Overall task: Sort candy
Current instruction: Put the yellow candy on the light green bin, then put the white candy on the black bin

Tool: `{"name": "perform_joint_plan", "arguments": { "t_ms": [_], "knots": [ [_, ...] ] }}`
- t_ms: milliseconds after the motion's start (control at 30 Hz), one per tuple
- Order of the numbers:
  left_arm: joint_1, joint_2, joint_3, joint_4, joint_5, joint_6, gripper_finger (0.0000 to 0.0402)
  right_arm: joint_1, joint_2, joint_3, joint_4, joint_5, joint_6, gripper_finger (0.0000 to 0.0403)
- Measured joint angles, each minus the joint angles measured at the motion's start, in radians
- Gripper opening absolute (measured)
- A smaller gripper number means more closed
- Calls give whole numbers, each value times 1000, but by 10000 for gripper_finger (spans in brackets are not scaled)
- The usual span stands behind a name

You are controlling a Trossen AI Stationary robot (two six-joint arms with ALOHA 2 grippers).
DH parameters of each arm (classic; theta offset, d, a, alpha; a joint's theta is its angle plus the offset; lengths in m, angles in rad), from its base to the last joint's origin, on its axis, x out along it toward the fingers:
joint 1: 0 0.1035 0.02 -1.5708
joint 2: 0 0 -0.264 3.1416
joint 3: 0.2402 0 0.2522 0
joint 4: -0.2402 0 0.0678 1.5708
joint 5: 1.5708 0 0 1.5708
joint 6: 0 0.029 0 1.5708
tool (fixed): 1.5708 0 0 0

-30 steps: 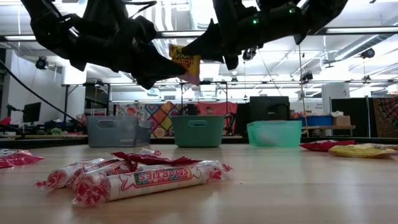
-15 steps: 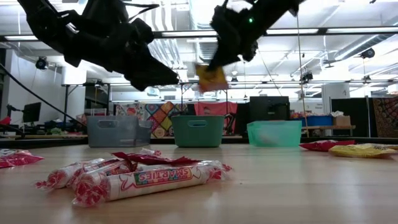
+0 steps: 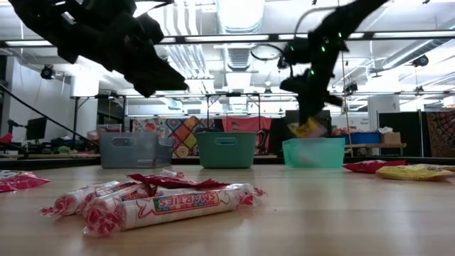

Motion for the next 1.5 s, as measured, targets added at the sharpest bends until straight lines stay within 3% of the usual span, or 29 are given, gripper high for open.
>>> {"name": "perform_joint_plan", "arguments": {
  "t_ms": [133, 267, 500, 733, 867, 1100, 1333, 1500],
  "knots": [
    [-1, -32, -4, -17, 0, -1, 103, -67, 11, -60, 60, -114, -17, 32],
    [-1, -50, -7, -35, 0, -4, 103, -74, 11, -87, 73, -127, -34, 68],
    [-1, -57, -7, -82, 2, -1, 103, -75, 10, -57, 61, 19, -12, 145],
    [-5, -53, -8, -122, 103, -25, 103, -56, -8, 38, 62, 26, -9, 186],
    [-28, -43, -8, -122, 163, 14, 103, 0, -33, 77, 62, -9, -22, 190],
    [-100, 47, -8, -98, 176, 108, 127, 176, -94, 81, 62, -30, -81, 184],
    [-120, 214, -8, 46, 175, 242, 175, 349, -132, 77, 61, -22, -100, 182],
    [-120, 363, -8, 144, 175, 314, 185, 435, -135, 77, 61, -22, -102, 183]
  ]
}}
